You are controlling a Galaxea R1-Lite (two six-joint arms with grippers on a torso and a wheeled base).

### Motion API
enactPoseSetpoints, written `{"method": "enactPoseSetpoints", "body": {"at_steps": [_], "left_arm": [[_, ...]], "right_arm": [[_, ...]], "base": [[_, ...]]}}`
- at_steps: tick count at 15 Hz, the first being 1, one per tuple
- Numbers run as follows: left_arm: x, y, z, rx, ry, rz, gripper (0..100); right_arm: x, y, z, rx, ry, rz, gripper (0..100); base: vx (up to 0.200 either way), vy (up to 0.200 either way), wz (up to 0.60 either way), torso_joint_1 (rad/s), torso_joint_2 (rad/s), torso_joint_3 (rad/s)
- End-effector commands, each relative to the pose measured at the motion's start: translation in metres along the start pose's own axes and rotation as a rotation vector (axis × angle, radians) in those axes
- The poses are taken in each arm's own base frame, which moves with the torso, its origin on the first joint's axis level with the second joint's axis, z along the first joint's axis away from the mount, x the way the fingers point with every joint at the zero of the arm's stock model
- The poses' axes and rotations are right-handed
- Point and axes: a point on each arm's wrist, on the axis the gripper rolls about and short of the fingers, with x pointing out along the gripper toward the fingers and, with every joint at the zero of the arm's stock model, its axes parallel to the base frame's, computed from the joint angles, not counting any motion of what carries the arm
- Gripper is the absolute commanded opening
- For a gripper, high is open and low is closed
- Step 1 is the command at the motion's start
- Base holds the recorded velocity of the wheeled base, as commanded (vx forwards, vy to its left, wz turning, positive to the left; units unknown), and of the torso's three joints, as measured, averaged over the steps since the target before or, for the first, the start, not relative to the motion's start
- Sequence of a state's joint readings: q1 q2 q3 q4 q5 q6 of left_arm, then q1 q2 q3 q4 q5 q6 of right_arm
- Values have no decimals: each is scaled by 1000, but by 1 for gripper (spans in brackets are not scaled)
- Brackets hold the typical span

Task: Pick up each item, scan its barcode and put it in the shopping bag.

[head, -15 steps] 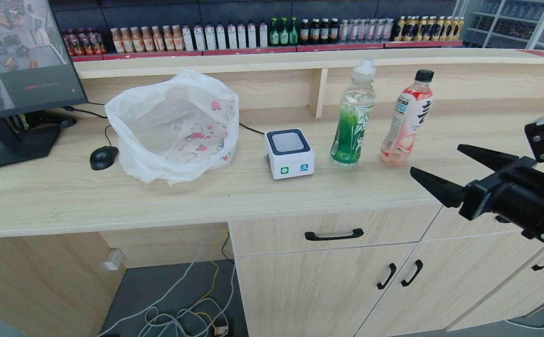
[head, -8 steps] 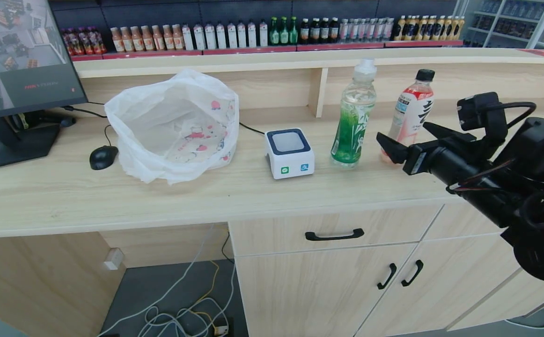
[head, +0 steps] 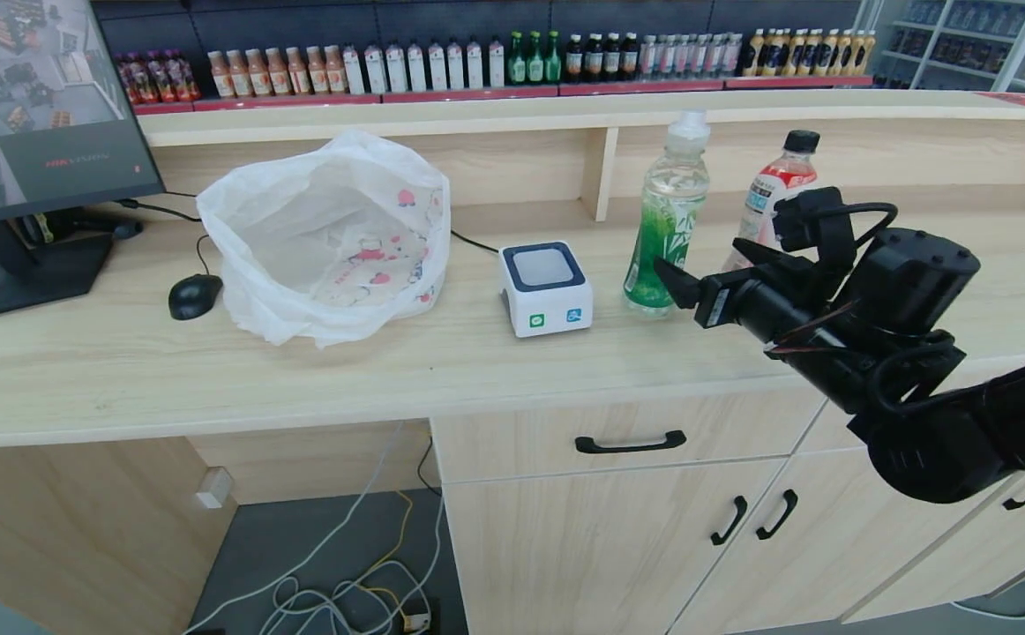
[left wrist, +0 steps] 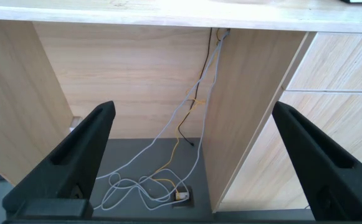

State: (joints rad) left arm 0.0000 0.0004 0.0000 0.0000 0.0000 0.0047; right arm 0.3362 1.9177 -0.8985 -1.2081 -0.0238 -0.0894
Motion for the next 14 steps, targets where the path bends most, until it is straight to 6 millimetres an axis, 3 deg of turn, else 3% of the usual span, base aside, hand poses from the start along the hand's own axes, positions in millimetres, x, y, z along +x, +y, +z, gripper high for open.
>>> {"method": "enactPoseSetpoints", "body": {"at_steps": [1, 14], "left_arm": [[0, 0, 0, 0, 0, 0, 100], [0, 0, 0, 0, 0, 0, 100]], "right_arm": [[8, 3, -7, 15, 3, 2, 100], [46, 5, -20, 48, -52, -28, 100]], "base": [[0, 0, 0, 0, 0, 0], [0, 0, 0, 0, 0, 0]]}}
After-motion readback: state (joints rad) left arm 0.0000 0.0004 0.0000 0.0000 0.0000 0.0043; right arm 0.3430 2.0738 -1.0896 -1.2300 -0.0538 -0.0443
